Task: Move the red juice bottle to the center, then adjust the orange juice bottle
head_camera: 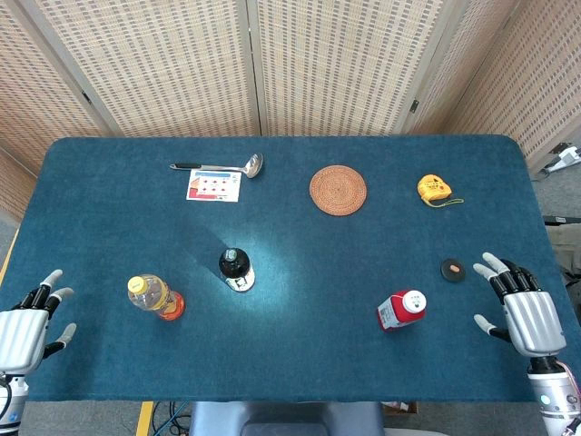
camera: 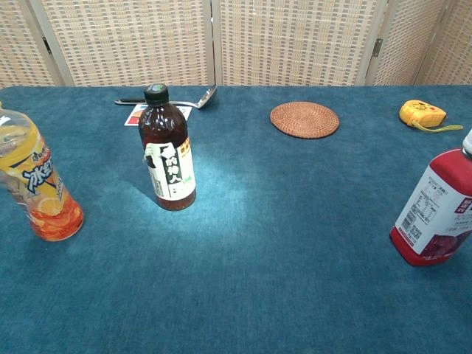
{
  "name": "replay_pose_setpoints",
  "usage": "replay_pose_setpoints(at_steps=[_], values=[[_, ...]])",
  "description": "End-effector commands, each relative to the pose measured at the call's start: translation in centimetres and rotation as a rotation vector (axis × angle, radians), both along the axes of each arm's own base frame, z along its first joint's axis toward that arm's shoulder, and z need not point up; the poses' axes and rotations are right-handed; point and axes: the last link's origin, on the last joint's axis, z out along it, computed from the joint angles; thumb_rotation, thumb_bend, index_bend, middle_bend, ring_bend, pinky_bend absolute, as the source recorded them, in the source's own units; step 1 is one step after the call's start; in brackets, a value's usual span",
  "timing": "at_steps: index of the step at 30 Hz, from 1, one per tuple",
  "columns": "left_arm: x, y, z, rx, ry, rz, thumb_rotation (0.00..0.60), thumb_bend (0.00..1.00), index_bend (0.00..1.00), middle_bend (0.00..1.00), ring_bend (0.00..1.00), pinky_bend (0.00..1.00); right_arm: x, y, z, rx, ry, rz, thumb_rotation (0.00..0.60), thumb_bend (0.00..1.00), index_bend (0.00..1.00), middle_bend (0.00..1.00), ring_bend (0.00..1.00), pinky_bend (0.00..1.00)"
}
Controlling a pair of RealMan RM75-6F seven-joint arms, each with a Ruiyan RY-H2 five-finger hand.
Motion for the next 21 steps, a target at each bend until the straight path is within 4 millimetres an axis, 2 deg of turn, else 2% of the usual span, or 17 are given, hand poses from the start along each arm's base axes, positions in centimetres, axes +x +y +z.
replay_pose_setpoints(at_steps=[1,7,13,21], values=[[0.1,0.1,-0.2,-0.024,-0.018,0.0,0.6,0.23,0.56,0.43,0.45,0.64,0.2,0.2,-0.3,-0.002,0.011,0.007,0.6,0.04,0.23,0.17,0.12,0.21],[0.1,0.1,-0.6,-0.044,-0.019,-0.012,0.6,0.23,0.57,0.45,0.46,0.64,0.7,0.3,-0.5,0.02,-0.031,0.027,0.6,0.04,0.23,0.17,0.12,0.22],[-0.2,0.1,-0.4,-0.023,-0.007,-0.004,0.6,0.23,0.57,0.45,0.46,0.64,1.6,0.1,-0.9,0.084,-0.1,0.048,0.6,0.01,0.23,0.17,0.12,0.3],[-0.3,-0.1,-0.4,-0.032,-0.022,0.001,0.6,0.23,0.57,0.45,0.46,0.64,3.3,-1.4,-2.9,0.197,-0.215,0.104,0.6,0.0,0.2,0.17,0.12,0.3]])
